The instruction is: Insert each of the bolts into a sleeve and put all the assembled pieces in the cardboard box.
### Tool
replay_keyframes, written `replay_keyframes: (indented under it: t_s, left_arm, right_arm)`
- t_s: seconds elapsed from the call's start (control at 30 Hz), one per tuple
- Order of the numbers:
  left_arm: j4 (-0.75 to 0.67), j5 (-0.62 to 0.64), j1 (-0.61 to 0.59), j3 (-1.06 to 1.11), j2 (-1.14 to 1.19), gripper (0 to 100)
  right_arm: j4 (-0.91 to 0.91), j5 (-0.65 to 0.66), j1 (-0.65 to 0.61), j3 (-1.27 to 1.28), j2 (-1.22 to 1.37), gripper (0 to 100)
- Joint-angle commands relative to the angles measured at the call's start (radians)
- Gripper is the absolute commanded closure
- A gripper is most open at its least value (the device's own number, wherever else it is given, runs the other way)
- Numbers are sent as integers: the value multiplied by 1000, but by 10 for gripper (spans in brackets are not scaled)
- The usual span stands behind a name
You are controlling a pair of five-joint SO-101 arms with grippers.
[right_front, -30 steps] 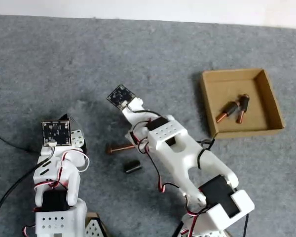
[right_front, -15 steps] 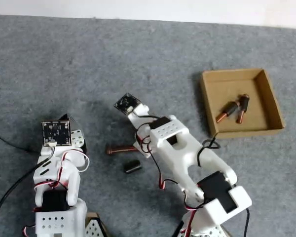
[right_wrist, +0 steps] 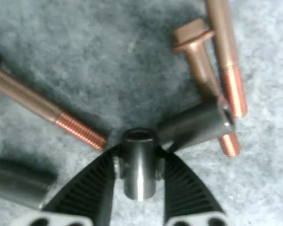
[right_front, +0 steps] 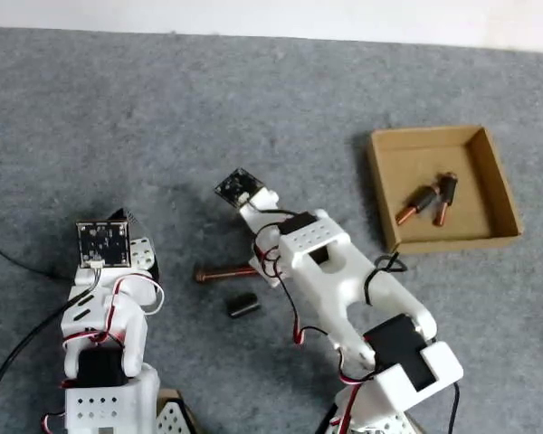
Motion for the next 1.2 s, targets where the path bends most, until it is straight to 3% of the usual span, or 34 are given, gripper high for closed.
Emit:
replay_keyframes:
  t_s: [0.0,0.33,0.73,1.17]
  left_arm:
    - [-17,11,-15,-7,-12,992]
    - [-17,11,-15,-7,-12,992]
    - [-17,11,-15,-7,-12,992]
    - [-17,11,45,-7,-12,992]
  right_arm:
    - [8,2,2,25,1,994]
    - [-36,2,21,53,-102,994]
    - [-423,0,71,615,-766,994]
    - [-440,0,199,920,-1282,994]
